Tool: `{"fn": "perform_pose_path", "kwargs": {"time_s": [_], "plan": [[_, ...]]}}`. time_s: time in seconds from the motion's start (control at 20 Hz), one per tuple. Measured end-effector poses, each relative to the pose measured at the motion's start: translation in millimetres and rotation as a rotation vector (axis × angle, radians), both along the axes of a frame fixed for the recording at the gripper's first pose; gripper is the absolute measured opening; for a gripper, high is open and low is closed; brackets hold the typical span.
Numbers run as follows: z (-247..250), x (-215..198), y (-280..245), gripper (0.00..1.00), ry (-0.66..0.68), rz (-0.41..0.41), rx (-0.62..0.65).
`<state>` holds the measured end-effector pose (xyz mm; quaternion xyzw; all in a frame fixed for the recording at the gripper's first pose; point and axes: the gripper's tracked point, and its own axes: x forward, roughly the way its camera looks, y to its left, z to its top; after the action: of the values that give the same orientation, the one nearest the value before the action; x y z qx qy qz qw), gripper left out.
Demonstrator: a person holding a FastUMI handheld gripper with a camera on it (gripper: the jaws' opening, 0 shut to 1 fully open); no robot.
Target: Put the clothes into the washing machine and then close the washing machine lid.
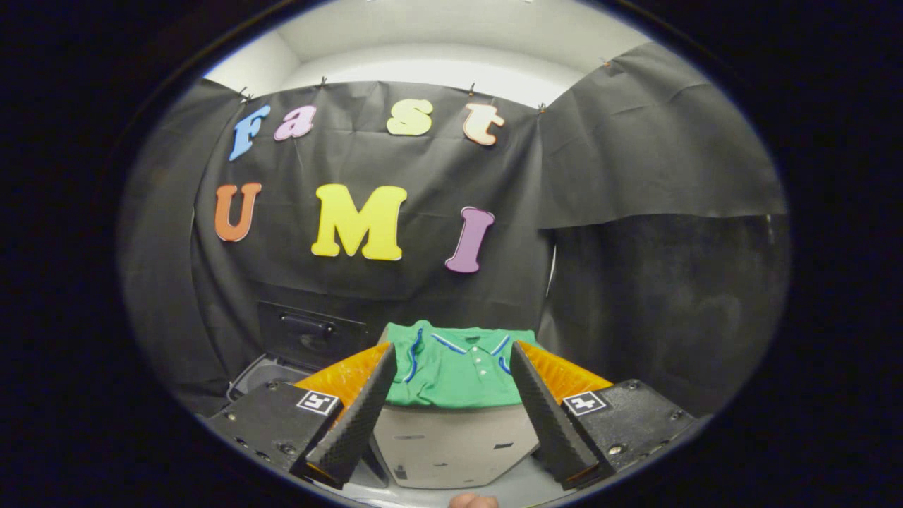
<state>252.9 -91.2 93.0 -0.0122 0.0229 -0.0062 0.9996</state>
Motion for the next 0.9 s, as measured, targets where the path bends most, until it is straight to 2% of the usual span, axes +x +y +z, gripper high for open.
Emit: {"fn": "perform_pose_path", "kwargs": {"time_s": [0.2, 0.5, 0.9], "plan": [[-1, 63, -14, 1.00, 0.058, 0.023, 0.033], [-29, 145, -29, 1.00, 0.207, 0.051, 0.002], [-72, 210, -44, 1.00, 0.430, 0.080, 0.001]]}}
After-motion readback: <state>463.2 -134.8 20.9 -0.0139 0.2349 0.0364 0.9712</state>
